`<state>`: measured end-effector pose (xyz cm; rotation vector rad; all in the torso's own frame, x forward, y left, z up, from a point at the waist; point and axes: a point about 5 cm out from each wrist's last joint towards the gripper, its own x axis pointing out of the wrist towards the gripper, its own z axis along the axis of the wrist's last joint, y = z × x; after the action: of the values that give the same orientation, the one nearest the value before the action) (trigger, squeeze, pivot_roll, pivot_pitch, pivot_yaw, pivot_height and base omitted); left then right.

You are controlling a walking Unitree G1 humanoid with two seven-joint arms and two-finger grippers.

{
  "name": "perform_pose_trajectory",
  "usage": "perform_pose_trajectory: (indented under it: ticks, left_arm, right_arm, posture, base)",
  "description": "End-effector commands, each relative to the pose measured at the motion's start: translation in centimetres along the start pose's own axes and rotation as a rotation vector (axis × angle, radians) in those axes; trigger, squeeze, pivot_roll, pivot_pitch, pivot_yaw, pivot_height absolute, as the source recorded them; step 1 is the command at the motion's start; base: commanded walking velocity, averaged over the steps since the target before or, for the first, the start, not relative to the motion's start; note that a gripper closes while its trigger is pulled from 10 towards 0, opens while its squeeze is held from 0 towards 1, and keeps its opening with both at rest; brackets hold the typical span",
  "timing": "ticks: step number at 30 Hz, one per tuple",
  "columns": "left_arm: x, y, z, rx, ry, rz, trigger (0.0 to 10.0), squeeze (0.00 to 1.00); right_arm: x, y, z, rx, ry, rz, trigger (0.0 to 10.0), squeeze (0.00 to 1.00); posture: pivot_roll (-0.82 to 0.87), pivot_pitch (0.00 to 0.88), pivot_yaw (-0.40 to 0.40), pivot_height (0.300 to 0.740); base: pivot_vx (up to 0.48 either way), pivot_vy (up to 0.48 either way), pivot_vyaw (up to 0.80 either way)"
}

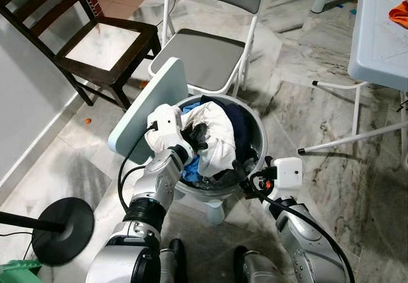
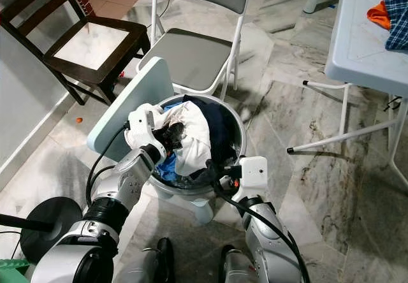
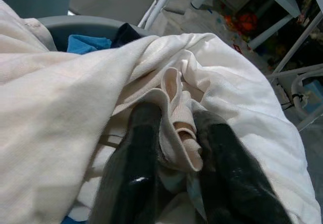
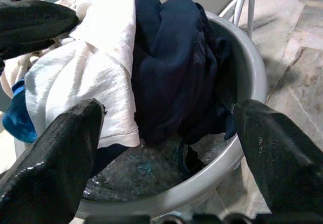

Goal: Hang hanger

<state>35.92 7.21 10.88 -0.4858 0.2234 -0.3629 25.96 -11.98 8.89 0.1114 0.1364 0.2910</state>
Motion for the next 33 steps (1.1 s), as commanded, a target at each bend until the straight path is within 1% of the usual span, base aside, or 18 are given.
perform_pose_trajectory:
  ticks: [1,6,8,12,16,21,24,26,27,28,29,30,31,32,33]
  left_arm:
    - [-0.1,0.3,-0.1,0.002,0.008,0.005,0.0,0.0]
    - [0.0,0.3,-0.2,0.003,0.005,0.004,0.0,0.0]
    - [0.0,0.3,0.1,0.022,-0.013,0.013,0.0,0.0]
    - [0.0,0.2,1.2,0.109,-0.076,0.013,0.0,0.0]
    - [-0.1,-0.1,2.2,0.175,-0.14,0.002,0.0,0.0]
    - [-0.1,0.0,2.1,0.157,-0.145,0.014,0.0,0.0]
    - [-0.3,-0.1,2.7,0.205,-0.193,0.012,0.0,0.0]
    - [-0.3,-0.3,3.2,0.26,-0.221,-0.007,0.0,0.0]
    - [-0.5,-0.5,4.0,0.338,-0.266,-0.02,0.0,0.0]
    - [-0.6,-0.7,4.6,0.393,-0.298,-0.03,0.0,0.0]
    - [-0.8,-1.2,5.5,0.47,-0.35,-0.051,0.0,0.0]
    - [-1.2,-2.4,6.9,0.581,-0.436,-0.106,0.0,0.0]
    - [-1.2,-2.4,6.9,0.581,-0.436,-0.106,0.0,0.0]
    - [-1.4,-3.0,7.4,0.622,-0.471,-0.133,0.0,0.0]
    - [-1.7,-3.9,8.0,0.66,-0.512,-0.179,0.0,0.0]
  right_arm:
    - [-0.2,0.5,-0.5,0.007,0.026,0.026,10.0,0.0]
    - [-0.3,0.9,-0.3,0.014,0.018,0.063,10.0,0.0]
    - [-0.3,0.9,-0.4,0.016,0.02,0.065,10.0,0.0]
    - [-0.2,0.6,-0.2,0.022,0.017,0.049,10.0,0.0]
    - [-0.2,0.5,-0.3,0.017,0.019,0.039,10.0,0.0]
    - [0.0,0.4,-0.3,-0.005,0.019,0.023,10.0,0.0]
    - [0.0,0.4,-0.3,-0.005,0.021,0.024,10.0,0.0]
    - [0.0,0.4,-0.3,-0.006,0.021,0.024,10.0,0.0]
    - [0.0,0.3,-0.4,-0.008,0.022,0.022,10.0,0.0]
    - [0.0,0.3,-0.4,-0.01,0.023,0.02,10.0,0.0]
    - [0.0,0.2,-0.4,-0.014,0.024,0.017,10.0,0.0]
    - [0.0,0.1,-0.4,-0.02,0.024,0.016,10.0,0.0]
    - [0.0,0.1,-0.4,-0.02,0.024,0.016,10.0,0.0]
    - [0.0,0.0,-0.4,-0.021,0.024,0.016,10.0,0.0]
    - [0.0,0.0,-0.4,-0.025,0.023,0.017,10.0,0.0]
  posture:
    - [-0.14,0.269,0.072,0.74]
    - [-0.14,0.269,0.072,0.74]
    - [-0.14,0.269,0.073,0.74]
    - [-0.15,0.269,0.076,0.74]
    - [-0.15,0.269,0.076,0.74]
    - [-0.14,0.268,0.076,0.74]
    - [-0.14,0.267,0.076,0.74]
    - [-0.14,0.266,0.077,0.74]
    - [-0.14,0.265,0.077,0.74]
    - [-0.14,0.265,0.077,0.74]
    - [-0.14,0.262,0.078,0.74]
    - [-0.14,0.259,0.078,0.74]
    - [-0.14,0.259,0.078,0.74]
    - [-0.14,0.256,0.075,0.74]
    - [-0.14,0.253,0.073,0.74]
  base:
    - [0.0,0.0,0.0]
    - [0.0,0.0,0.0]
    - [0.0,0.0,0.0]
    - [0.0,0.0,0.0]
    - [0.0,0.0,0.0]
    - [0.0,0.0,0.0]
    - [0.0,0.0,0.0]
    - [0.0,0.0,0.0]
    - [0.0,0.0,0.0]
    - [0.0,0.0,0.0]
    - [0.0,0.0,0.0]
    - [0.0,0.0,0.0]
    - [0.0,0.0,0.0]
    - [0.0,0.0,0.0]
    - [0.0,0.0,0.0]
